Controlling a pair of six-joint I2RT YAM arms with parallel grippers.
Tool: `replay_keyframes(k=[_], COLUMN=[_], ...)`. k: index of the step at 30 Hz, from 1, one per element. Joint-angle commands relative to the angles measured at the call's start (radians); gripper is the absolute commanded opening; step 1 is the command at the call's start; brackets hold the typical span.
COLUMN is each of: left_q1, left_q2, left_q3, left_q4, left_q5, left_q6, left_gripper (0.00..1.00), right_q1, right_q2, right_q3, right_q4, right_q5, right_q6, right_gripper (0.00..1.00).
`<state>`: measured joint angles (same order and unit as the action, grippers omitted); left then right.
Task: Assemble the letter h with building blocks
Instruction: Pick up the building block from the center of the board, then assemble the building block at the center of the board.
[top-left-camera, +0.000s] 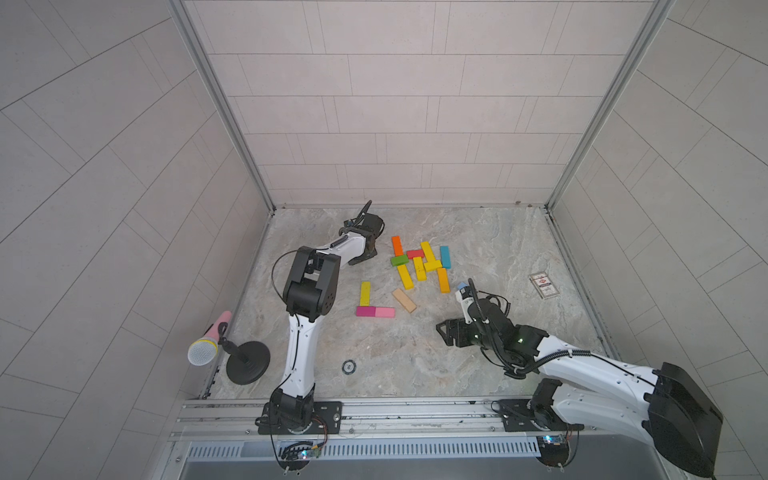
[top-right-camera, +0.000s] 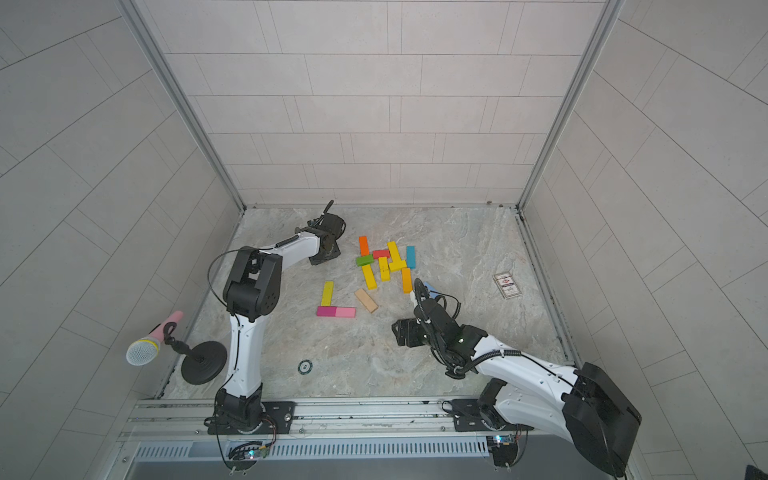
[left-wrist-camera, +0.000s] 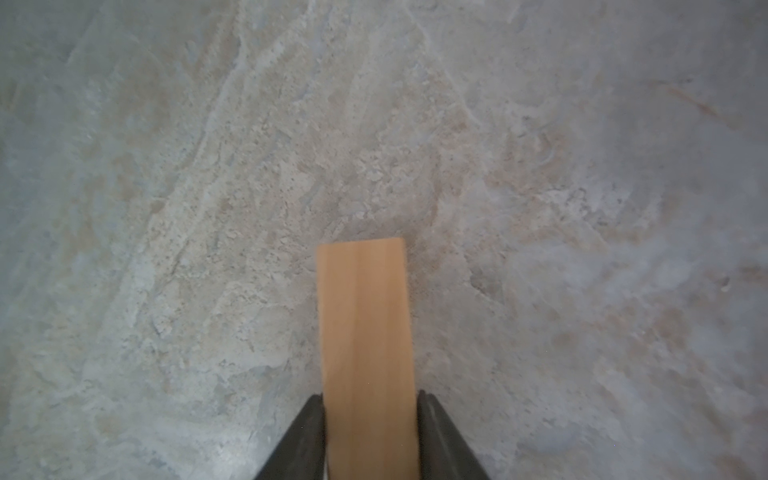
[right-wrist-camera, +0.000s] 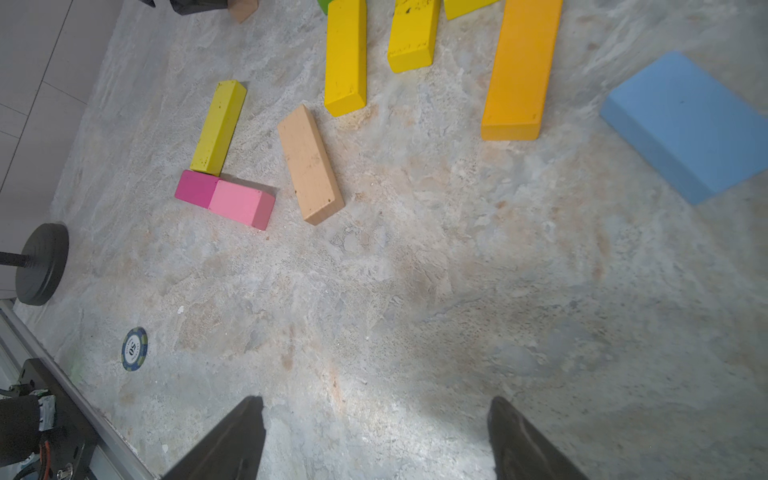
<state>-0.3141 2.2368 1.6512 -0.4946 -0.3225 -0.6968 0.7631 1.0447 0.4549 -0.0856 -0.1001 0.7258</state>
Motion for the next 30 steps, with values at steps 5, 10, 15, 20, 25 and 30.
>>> replay_keyframes(k=[5,10,15,20,25,30], left_q1=[0.005,-0.036,-0.125,-0.266,-0.428,-0.517], left_q2=[-0.129,-0.357,-0.634,-0.905,-1.124,-1.247], left_q3=[-0.031,-0.179,-0.397,-0.584,-0.763,-0.910], left_q4=[-0.038,-0.037,-0.103,-0.232,-0.313,-0.318], left_q5=[-0.009,0.058,0.090,0.082,0.066,0.098], left_q6=[0.124,0.186,0.207,0.168,0.044,-0.068], left_gripper=[0.22,0.21,0.21,0.21,0.22,0.22], right_q1=[-0.013,-0.018,-0.024,-0.027,-0.028,-0.031], right_q2=[-0.024,-0.054,-0.099,-0.107,-0.100,-0.114], right_q3=[-0.018,-0.032,-0.046,-0.054,-0.053,-0.054], right_q4=[0.006,0.013,0.011,0.023,0.034,0.024], right_q5=[-0.003,-0.003,-0.003,-0.018,-0.041,-0.029], right_q6=[0.012,0.018,0.020,0.027,0.034,0.029], right_gripper=[0.86,0.86,0.86,0.86,0.86,0.86])
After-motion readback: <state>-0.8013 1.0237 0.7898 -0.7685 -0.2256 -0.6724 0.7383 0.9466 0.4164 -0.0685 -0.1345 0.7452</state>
